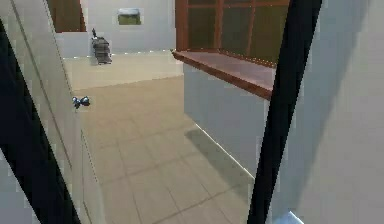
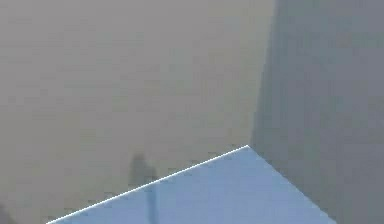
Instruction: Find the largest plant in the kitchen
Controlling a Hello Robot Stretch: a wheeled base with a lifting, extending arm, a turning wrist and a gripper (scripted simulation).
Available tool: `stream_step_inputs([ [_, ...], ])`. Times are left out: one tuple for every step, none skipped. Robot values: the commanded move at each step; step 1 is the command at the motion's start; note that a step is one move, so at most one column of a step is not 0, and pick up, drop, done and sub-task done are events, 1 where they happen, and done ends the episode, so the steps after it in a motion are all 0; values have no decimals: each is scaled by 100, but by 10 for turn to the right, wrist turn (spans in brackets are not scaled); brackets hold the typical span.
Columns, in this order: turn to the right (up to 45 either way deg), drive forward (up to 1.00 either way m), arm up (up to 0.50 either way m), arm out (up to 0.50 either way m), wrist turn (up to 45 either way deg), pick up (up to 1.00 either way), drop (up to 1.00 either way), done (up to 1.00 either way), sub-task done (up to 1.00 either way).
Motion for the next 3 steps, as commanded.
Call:
stream_step_inputs([
  [0,50,0,0,0,0,0,0,0],
  [-210,0,0,0,0,0,0,0,0],
  [0,100,0,0,0,0,0,0,0],
])
